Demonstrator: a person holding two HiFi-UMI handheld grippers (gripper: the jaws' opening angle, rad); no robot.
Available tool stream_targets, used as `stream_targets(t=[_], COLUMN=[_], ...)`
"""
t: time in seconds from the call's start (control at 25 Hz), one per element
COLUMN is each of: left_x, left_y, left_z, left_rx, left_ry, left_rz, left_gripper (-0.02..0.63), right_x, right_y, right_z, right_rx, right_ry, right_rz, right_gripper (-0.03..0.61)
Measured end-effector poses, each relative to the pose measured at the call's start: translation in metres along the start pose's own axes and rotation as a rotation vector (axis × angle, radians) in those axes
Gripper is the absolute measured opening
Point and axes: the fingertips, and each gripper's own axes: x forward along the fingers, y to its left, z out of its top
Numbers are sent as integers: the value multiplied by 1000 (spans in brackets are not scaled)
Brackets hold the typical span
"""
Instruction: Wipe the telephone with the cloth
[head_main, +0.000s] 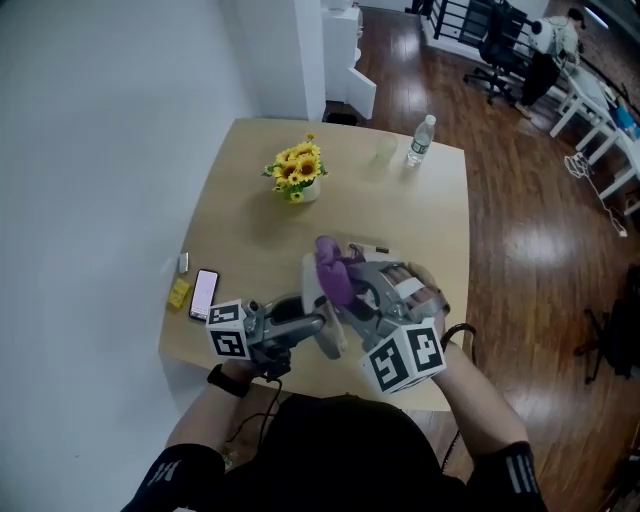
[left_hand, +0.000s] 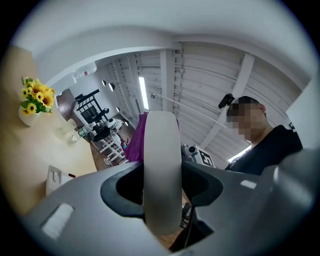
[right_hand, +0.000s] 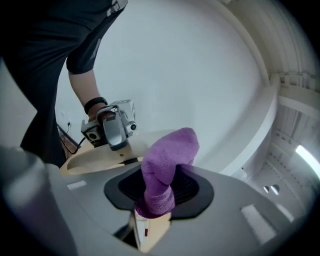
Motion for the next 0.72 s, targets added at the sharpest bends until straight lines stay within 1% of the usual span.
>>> stream_targets(t=[0.12, 0.24, 0.32, 0.36, 0.44, 0.6, 0.64, 0.72], left_x=[-1, -2, -1, 0, 3, 7, 7, 9], left_y=[1, 1, 1, 1, -1, -5, -5, -6], left_z=[0, 3, 6, 6, 7, 6, 5, 4], left_rx=[2, -15, -24, -24, -25, -21, -18, -15], left_ry=[4, -19, -33, -35, -31, -19, -10, -1], left_rz=[4, 0, -9, -14, -28, -52, -54, -52], left_gripper=[206, 206, 206, 206, 206, 206, 206, 206], right_x=[-2, -6, -9, -11, -14, -18, -19, -18], right_y=[8, 28, 41, 43, 35, -4, -10, -11], right_z=[-1, -5, -6, -6, -4, 0, 1, 3], right_rx=[-50, -96, -96, -76, -12, 121, 142, 143], right_ry=[21, 40, 39, 35, 22, 6, 5, 6], right_rz=[19, 90, 138, 142, 106, -31, -46, -33], right_gripper=[133, 133, 132, 132, 133, 133, 133, 133])
